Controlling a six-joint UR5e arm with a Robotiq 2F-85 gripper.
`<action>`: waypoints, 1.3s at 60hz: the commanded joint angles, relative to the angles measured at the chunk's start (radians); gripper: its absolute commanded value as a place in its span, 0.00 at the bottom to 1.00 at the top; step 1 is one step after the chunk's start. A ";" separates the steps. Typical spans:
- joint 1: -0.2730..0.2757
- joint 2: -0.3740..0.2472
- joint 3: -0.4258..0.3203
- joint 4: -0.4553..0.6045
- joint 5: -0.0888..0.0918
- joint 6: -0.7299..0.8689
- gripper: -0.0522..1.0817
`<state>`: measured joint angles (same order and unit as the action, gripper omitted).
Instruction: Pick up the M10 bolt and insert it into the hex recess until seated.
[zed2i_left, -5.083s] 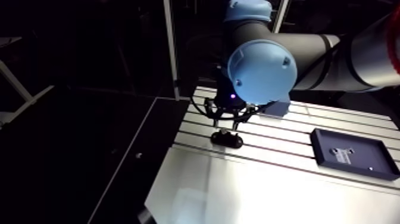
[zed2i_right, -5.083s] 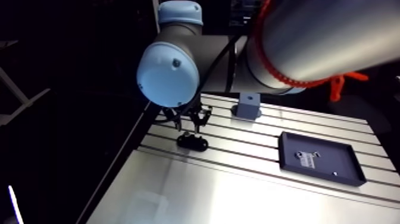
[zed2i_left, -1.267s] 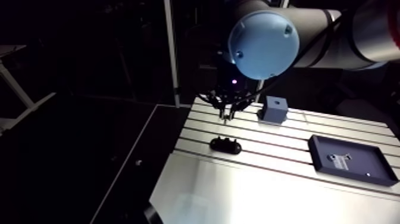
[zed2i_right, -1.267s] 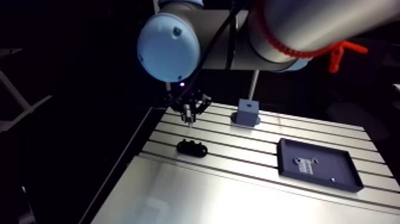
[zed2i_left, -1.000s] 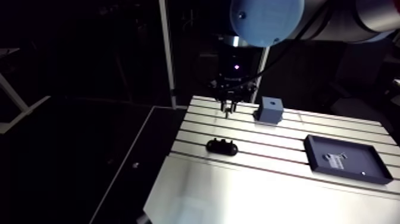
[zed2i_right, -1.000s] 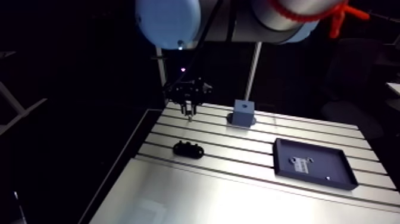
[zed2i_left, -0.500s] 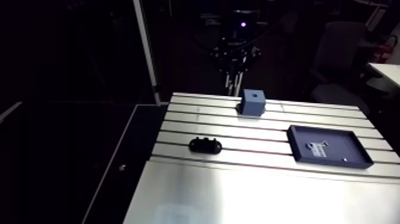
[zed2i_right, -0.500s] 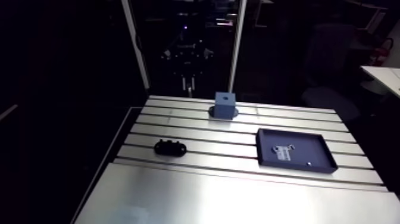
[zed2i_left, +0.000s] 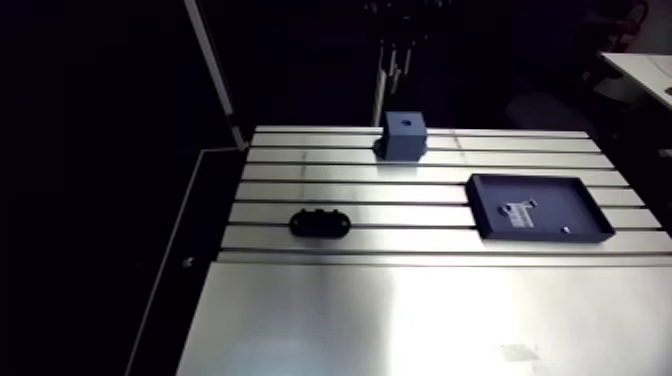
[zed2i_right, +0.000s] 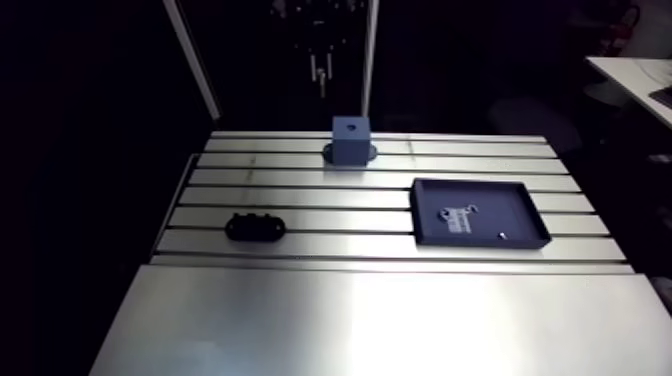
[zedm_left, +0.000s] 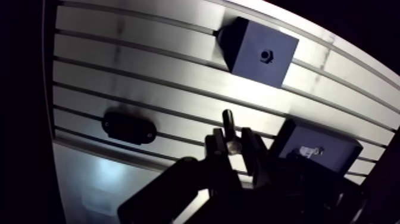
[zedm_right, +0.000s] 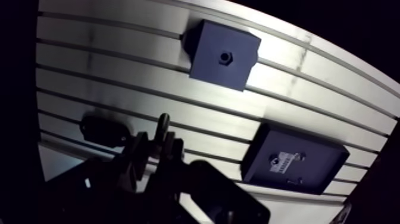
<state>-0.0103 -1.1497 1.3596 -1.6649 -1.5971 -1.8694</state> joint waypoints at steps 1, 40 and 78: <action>-0.039 0.117 -0.164 0.062 -0.059 -0.201 0.75; -0.037 0.195 -0.255 0.146 -0.071 -0.327 0.77; -0.033 0.228 -0.236 0.143 -0.076 -0.313 0.78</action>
<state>-0.0440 -0.9423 1.1255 -1.5185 -1.6721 -2.1856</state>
